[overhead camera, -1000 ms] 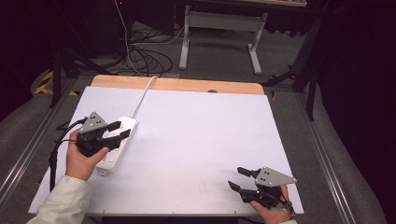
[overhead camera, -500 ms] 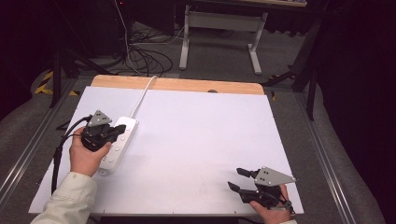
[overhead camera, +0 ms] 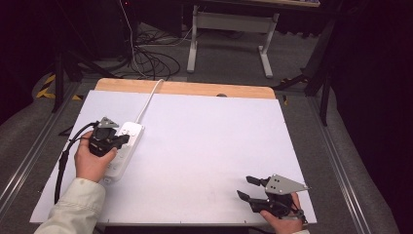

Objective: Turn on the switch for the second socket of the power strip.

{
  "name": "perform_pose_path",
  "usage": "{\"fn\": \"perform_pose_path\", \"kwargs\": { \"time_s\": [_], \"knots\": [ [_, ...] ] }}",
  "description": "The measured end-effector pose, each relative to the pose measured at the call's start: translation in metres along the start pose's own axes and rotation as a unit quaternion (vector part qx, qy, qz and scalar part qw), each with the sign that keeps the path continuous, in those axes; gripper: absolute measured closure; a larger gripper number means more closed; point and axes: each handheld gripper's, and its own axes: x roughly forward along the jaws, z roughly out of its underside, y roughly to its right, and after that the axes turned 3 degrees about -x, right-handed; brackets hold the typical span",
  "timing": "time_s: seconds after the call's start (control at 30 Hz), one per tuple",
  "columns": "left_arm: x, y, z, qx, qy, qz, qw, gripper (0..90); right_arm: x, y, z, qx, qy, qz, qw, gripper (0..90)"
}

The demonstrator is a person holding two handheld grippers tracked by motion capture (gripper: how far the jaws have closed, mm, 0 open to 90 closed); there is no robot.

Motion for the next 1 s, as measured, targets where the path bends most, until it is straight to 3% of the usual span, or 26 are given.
{"fn": "perform_pose_path", "kwargs": {
  "time_s": [0.37,0.9,1.0],
  "knots": [
    [0.01,-0.001,0.004,0.003,-0.019,0.0,0.9998,90.0,0.0,0.0,0.0,-0.002,0.0,0.0,1.0,42.5],
    [0.013,0.002,0.005,0.018,-0.015,-0.017,0.9996,90.0,-0.001,0.0,0.0,-0.004,0.0,0.0,1.0,42.8],
    [0.013,0.003,0.006,0.012,-0.014,-0.015,0.9997,90.0,-0.001,0.0,0.0,-0.004,0.0,0.0,1.0,42.8]
  ]
}}
